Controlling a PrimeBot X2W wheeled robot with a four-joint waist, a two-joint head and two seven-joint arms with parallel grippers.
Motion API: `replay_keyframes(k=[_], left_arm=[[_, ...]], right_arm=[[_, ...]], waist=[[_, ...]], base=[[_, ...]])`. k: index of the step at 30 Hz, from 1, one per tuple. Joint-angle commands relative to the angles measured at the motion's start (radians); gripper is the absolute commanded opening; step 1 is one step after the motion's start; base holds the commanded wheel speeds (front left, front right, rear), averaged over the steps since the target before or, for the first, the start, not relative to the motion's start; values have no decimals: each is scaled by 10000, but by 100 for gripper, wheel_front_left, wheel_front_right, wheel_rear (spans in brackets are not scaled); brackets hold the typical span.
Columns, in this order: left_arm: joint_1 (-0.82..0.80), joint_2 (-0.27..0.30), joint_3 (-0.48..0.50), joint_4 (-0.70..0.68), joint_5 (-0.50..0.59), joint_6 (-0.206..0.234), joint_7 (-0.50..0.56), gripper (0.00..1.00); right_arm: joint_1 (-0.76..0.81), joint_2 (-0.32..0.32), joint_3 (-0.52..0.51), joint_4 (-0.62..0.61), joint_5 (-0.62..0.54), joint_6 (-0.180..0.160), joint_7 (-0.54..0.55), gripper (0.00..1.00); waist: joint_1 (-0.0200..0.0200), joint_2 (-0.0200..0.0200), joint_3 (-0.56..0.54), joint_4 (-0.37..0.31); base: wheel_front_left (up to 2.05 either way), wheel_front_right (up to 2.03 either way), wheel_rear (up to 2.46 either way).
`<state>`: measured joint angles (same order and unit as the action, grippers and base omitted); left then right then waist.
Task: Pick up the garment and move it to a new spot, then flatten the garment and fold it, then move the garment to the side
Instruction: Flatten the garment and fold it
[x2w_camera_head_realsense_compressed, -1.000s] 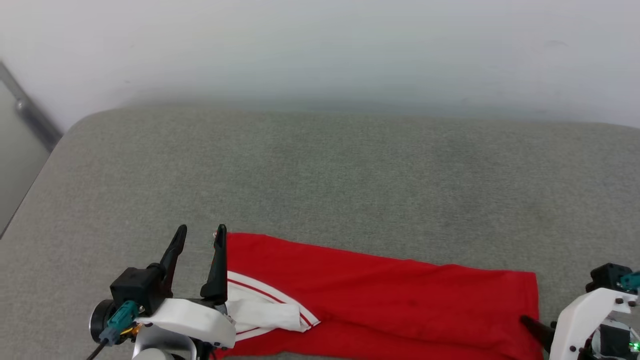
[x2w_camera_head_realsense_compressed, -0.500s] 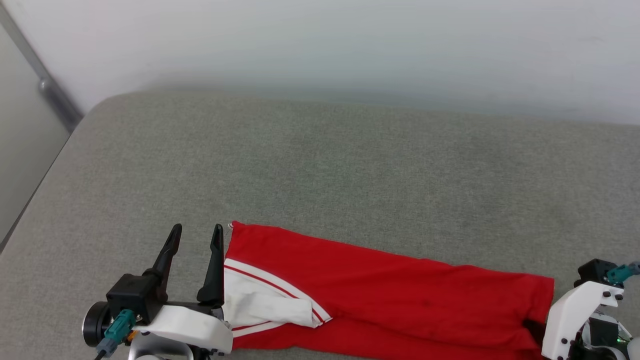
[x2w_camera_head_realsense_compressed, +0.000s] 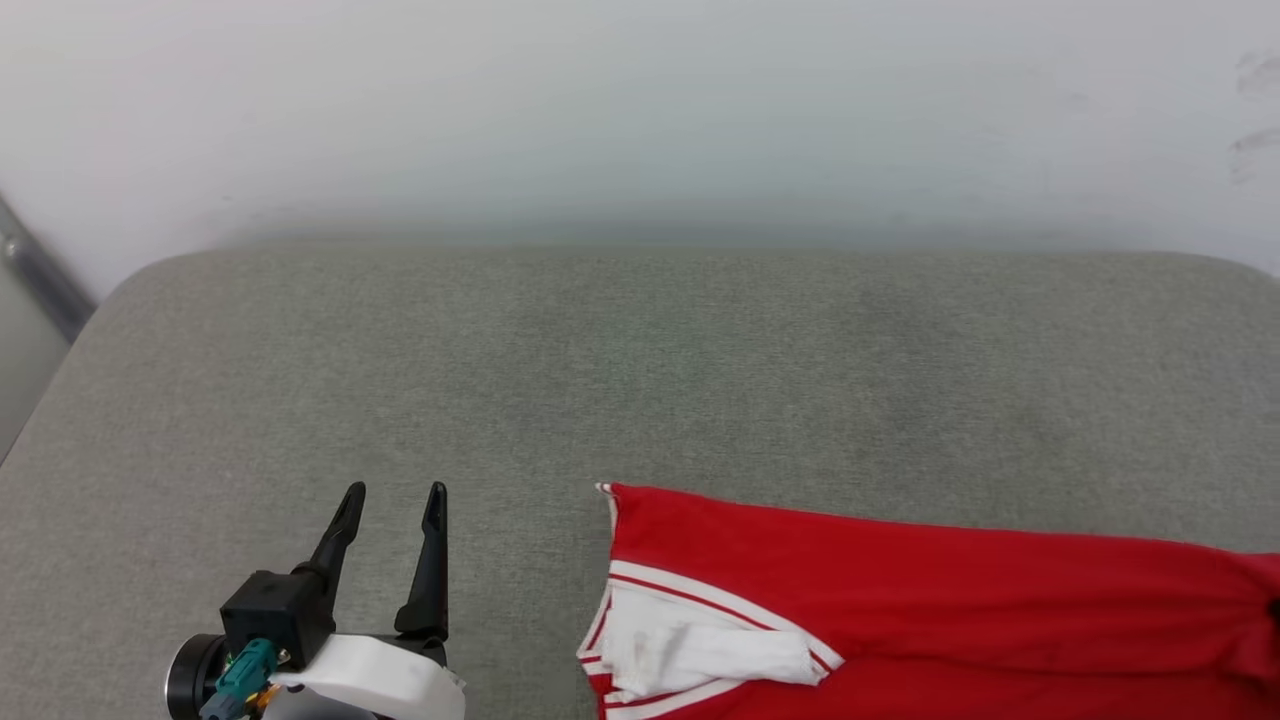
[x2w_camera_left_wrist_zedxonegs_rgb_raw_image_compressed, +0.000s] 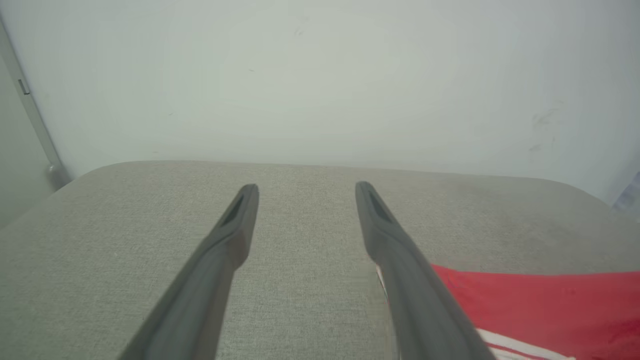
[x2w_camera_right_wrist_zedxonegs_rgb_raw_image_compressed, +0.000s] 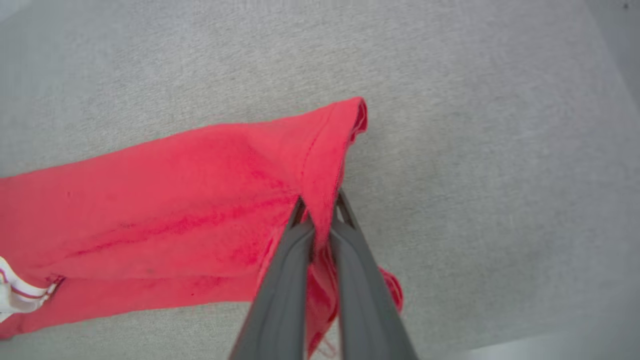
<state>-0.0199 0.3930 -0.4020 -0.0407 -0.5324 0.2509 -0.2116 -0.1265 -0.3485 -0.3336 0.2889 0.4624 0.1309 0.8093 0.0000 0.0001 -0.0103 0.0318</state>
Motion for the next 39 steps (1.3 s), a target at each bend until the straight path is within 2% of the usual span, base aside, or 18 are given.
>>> replay_keyframes(k=[1, 4, 7, 9, 11, 14, 19, 22, 26, 27, 28, 29, 33, 34, 39], left_arm=[[134, 10, 8, -33, -25, 57, 29, 100], [146, 1, -18, -41, -48, 81, 48, 100], [120, -24, -77, -24, -68, 52, 75, 100], [83, -21, -110, -27, -75, 32, 104, 100], [20, -13, -150, -33, -71, 8, 132, 100], [-129, -20, -228, -44, -57, -47, 177, 100], [-347, -75, -384, 108, -63, -215, 217, 100], [-494, -106, -495, 175, -31, -305, 271, 100], [-677, -148, -580, 263, -20, -383, 272, 100], [-739, -166, -593, 290, -22, -399, 266, 100], [-769, -171, -605, 318, -24, -425, 256, 100], [-776, -173, -613, 349, -24, -443, 238, 100], [-786, -209, -615, 481, -71, -428, 198, 100], [-684, -189, -598, 542, -104, -387, 169, 100], [-565, -145, -611, 593, -134, -335, 196, 100]], right_arm=[[41, 32, -279, -121, -23, -4, 139, 0], [-268, 843, -919, -198, 683, -1, 728, 0], [-648, 1965, -1236, -332, 2108, -2, 1777, 0], [-799, 2489, -1238, -464, 3065, -4, 2514, 0], [-869, 2858, -993, -441, 3991, -2, 3186, 0], [-972, 3006, -167, -63, 5509, -2, 3587, 0], [-1097, 2976, 2557, 833, 7563, -2, 2434, 0], [-1355, 2983, 4153, 1226, 7987, -2, 1487, 0], [-1874, 2982, 5639, 1683, 8297, -2, 296, 0], [-2016, 2981, 5860, 1798, 8232, -2, -58, 8], [-2092, 2978, 6095, 1922, 8191, -1, -321, 43], [-2163, 2978, 6309, 2052, 8165, -2, -511, 100], [-2486, 2978, 6819, 2219, 7996, -1, -1273, 100], [-2744, 2559, 7379, 1984, 7157, -1, -1892, 100], [-2829, 1613, 8156, 1416, 5221, -2, -3421, 100]], waist=[[0, -1, -21, -78], [0, -1, -37, -192], [0, -1, -71, -251], [0, -1, -70, -272], [0, -1, -67, -261], [0, -1, -23, -159], [0, -1, 95, 164], [0, -1, 257, 448], [0, -1, 458, 749], [0, -1, 507, 813], [0, -1, 548, 861], [0, -1, 577, 894], [0, -1, 619, 944], [0, -1, 572, 864], [0, -1, 349, 630]], base=[[0, 0, 0], [0, 0, 0], [0, 0, 0], [0, 0, 0], [0, 0, 0], [0, 0, 0], [0, 0, 0], [0, 0, 0], [0, 0, 0], [0, 0, 0], [0, 0, 0], [0, 0, 0], [0, 0, 0], [0, 0, 0], [0, 0, 0]])
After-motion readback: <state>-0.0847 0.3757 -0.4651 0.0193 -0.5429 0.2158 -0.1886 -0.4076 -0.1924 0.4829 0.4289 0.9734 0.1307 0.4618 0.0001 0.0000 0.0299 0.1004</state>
